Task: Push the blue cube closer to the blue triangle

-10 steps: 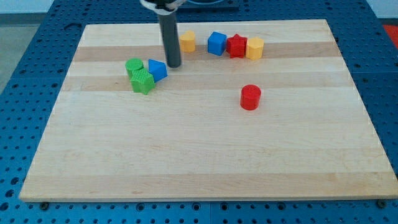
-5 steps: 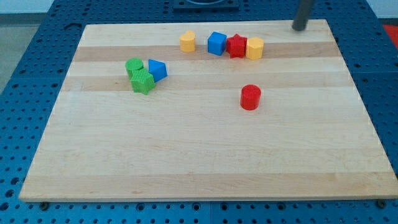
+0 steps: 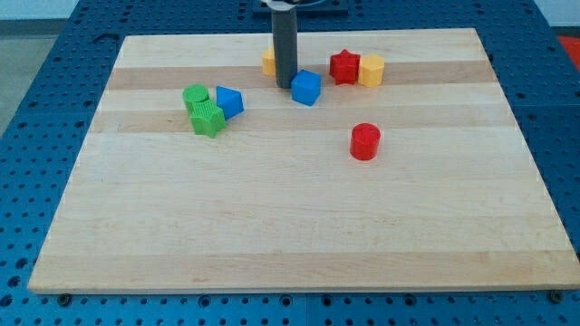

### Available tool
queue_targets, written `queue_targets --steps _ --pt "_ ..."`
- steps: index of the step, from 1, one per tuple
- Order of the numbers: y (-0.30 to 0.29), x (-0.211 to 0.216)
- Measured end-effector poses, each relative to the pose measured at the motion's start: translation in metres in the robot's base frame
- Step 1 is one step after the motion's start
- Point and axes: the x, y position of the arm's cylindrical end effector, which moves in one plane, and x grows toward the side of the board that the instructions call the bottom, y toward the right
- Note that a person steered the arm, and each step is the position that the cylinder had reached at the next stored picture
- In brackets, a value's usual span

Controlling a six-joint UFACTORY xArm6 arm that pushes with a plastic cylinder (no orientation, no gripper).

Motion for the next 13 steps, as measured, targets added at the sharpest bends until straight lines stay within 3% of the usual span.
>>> queue_targets --steps 2,3,5,6,8,9,11,13 --pt "0.011 -0.057" --pt "0.03 -0.046" --pt "0.02 0.024" --pt "0.009 0.027" --pt "0.067 0.041" --pt "0.055 0.064" --pt "-0.036 0.068" --pt "-0.003 0.069"
